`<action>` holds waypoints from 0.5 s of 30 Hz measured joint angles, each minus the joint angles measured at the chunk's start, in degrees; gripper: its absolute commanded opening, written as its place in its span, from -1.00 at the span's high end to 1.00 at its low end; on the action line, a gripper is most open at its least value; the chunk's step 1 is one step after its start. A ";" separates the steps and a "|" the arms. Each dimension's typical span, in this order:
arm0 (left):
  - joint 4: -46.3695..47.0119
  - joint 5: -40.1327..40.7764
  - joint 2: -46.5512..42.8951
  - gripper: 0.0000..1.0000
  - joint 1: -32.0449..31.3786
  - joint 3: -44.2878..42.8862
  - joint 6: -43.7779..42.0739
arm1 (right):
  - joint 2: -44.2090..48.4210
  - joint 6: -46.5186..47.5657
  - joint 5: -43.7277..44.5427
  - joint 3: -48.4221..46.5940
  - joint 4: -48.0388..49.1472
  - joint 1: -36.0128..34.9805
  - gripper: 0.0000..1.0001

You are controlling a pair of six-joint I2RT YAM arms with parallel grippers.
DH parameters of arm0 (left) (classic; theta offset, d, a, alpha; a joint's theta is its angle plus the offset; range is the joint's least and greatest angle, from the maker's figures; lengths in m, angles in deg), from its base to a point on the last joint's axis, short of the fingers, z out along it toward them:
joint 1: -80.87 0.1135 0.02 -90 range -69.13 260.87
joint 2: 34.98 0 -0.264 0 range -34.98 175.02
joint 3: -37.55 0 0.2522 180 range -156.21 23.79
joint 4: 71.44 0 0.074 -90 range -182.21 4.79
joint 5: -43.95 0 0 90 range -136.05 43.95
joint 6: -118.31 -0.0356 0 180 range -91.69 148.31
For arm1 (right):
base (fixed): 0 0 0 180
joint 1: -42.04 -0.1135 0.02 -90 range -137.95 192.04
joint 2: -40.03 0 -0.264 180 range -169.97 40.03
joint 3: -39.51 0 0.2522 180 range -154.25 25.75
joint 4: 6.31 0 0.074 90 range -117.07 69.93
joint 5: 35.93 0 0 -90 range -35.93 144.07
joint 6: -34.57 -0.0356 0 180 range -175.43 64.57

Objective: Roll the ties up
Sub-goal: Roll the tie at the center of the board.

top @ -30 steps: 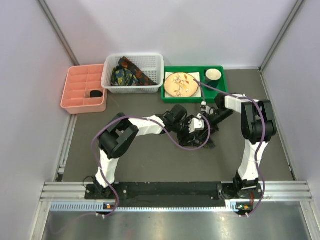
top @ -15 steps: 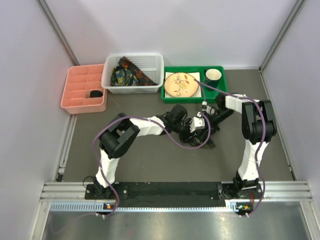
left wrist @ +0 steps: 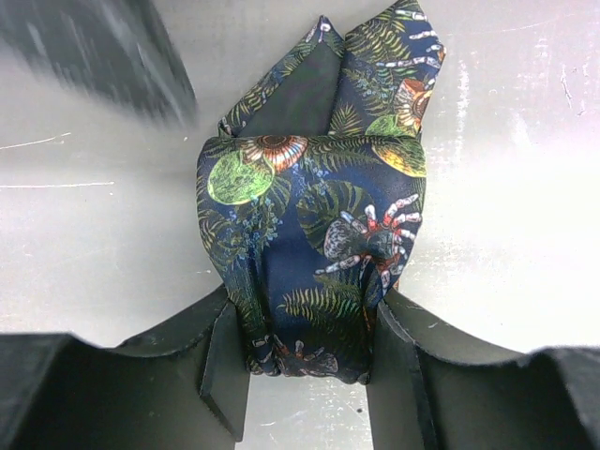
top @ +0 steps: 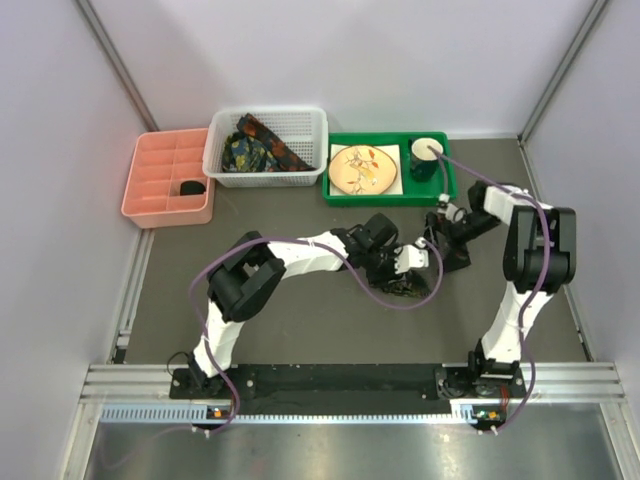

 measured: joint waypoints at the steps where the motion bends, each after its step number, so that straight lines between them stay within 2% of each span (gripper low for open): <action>1: -0.55 0.15 0.20 0.92 -0.07 -0.37 -0.13 | 0.42 0.20 0.26 0.17 -0.11 0.94 -0.98; 4: -2.32 0.48 0.79 0.92 -0.26 -1.84 -0.68 | 0.96 0.68 0.50 1.73 0.61 2.43 -0.98; 15: -3.96 0.87 1.31 0.92 -0.37 -3.04 -1.42 | -1.90 -1.51 -7.28 6.21 0.59 -4.24 -0.95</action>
